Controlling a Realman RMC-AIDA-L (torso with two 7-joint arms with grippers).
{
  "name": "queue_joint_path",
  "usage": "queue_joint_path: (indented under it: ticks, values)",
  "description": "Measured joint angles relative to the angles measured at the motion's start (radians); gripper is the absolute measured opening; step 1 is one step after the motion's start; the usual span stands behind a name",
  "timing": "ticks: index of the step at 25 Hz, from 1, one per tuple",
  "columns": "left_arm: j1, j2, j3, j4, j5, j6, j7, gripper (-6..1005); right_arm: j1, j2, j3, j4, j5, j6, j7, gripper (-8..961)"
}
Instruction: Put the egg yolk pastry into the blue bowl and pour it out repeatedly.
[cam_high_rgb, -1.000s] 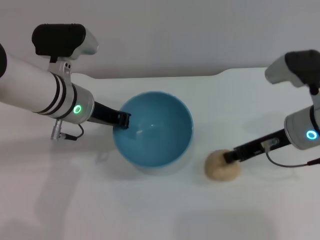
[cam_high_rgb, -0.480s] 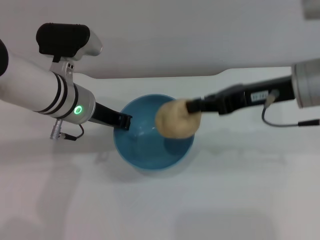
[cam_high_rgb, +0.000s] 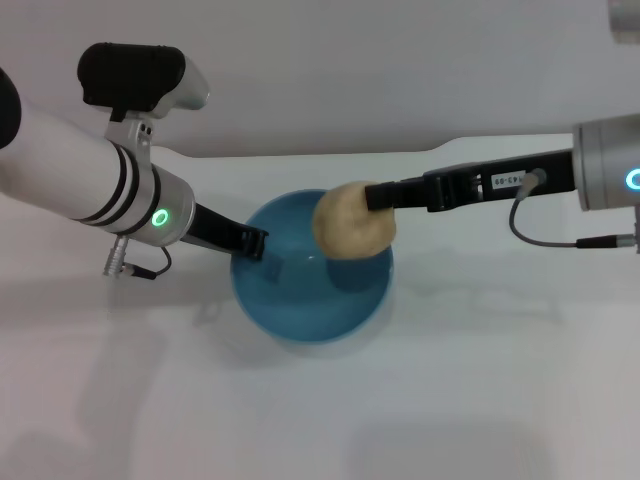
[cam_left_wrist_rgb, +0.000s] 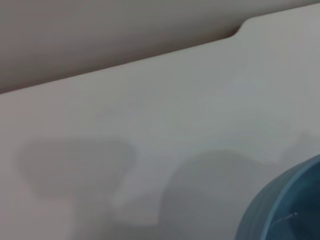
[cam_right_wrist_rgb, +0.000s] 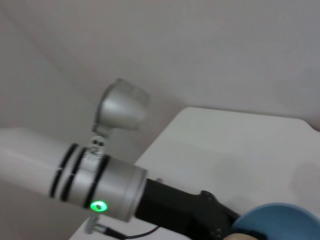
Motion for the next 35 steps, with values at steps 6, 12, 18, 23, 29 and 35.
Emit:
queue_joint_path:
  ticks: [6, 12, 18, 23, 29, 35]
  values:
    - [-0.023, -0.002, 0.018, 0.002, -0.001, -0.025, 0.0, 11, 0.028, 0.002, -0.01, 0.059, -0.044, -0.03, -0.004, 5]
    - [-0.027, -0.003, 0.023, 0.002, -0.001, -0.029, 0.0, 9, 0.03, 0.004, -0.02, 0.052, -0.048, -0.03, -0.011, 82]
    - [-0.025, -0.002, 0.023, 0.003, -0.002, -0.015, 0.0, 11, 0.02, 0.0, 0.03, 0.023, -0.044, -0.03, -0.003, 291]
    - [0.002, -0.004, 0.025, 0.006, -0.008, 0.079, 0.036, 10, -0.026, -0.004, 0.127, -0.042, -0.048, -0.034, 0.009, 406]
    - [0.076, -0.005, 0.103, 0.042, -0.01, 0.292, 0.042, 9, -0.171, 0.002, 0.202, -0.133, -0.052, -0.089, -0.001, 400]
    - [0.203, -0.003, 0.304, 0.135, -0.004, 0.625, 0.063, 7, -0.298, 0.005, 0.31, -0.11, -0.058, -0.13, -0.039, 393]
